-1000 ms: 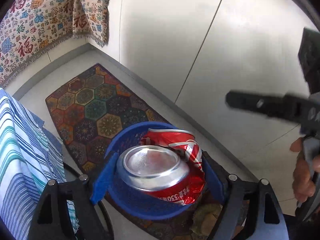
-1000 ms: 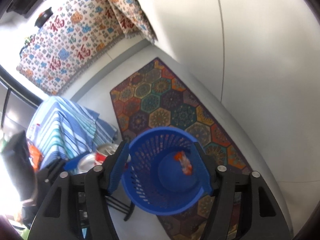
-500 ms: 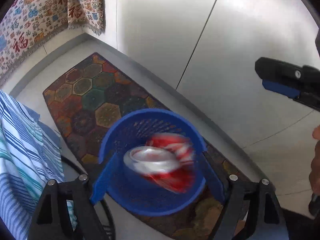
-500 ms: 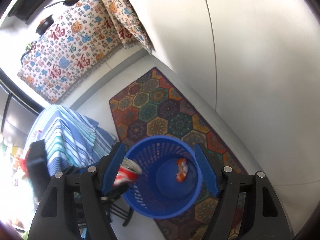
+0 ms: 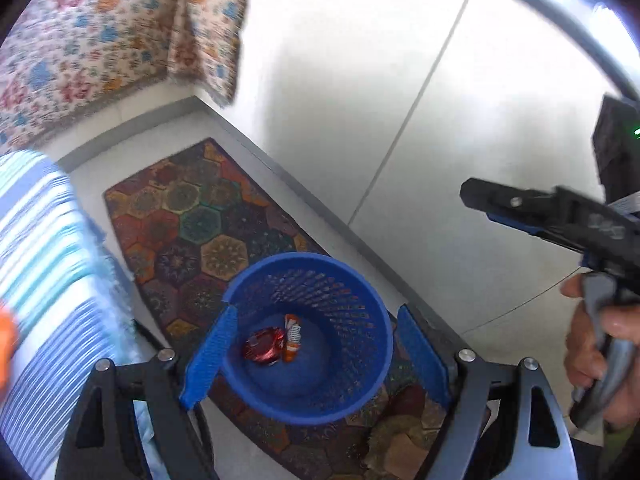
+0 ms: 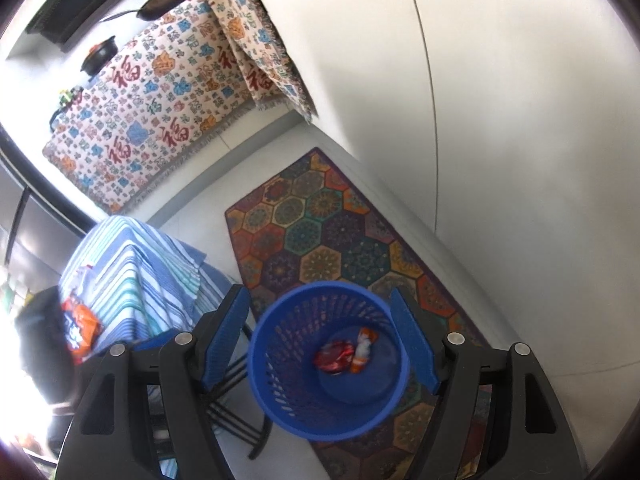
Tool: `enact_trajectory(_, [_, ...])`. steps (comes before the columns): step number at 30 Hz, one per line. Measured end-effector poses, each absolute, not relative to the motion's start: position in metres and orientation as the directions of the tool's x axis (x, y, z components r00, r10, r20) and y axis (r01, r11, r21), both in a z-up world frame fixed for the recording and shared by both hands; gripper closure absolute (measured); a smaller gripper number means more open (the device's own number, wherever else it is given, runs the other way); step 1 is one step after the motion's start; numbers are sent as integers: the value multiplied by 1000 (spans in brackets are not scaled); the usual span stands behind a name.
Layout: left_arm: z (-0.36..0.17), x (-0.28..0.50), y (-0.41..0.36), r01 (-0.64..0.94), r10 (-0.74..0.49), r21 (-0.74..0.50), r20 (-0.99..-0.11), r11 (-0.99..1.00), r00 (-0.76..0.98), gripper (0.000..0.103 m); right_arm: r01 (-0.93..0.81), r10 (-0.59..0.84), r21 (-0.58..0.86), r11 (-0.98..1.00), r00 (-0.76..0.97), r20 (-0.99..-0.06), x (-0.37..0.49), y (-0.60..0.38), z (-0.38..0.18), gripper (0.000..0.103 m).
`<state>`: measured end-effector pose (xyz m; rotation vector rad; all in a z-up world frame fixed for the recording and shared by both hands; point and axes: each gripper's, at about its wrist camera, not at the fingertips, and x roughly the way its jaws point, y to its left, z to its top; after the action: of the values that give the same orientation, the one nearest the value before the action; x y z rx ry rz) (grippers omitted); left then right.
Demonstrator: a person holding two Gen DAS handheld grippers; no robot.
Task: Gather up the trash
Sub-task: 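Move both tools back over the table toward the remaining trash, then grasp the white milk carton with the left tool while the right tool grasps a snack bag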
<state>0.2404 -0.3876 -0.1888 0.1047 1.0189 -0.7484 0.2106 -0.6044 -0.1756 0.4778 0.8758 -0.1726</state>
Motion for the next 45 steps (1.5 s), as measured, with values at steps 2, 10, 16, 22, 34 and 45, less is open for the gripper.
enact_trajectory(2, [-173,227,-358,590,-522,-257,-785,765,335,19,317,28,300,900,645,-764,208,-593,-168,26])
enact_trajectory(10, [-154,178,-217,508,-396,-138,-804,850,443,19,141,52,214,967,711,-701,189,-483,-130,19])
enact_trajectory(16, [-165,171,-107,358,-262,-79,-825,931,501,19,-84,195,189,978,676,-710,165,-349,-145,18])
enact_trajectory(22, [-172,180,-22,191,-169,-74,-815,979,554,19,-280,269,121,952,586,-764,161,-235,-176,18])
enact_trajectory(34, [-181,262,10,-60,47,14,-809,998,587,14,-305,201,21,952,572,-795,181,-181,-205,12])
enact_trajectory(45, [-177,260,71,-217,138,12,-806,976,576,11,-321,205,17,947,562,-801,186,-175,-205,9])
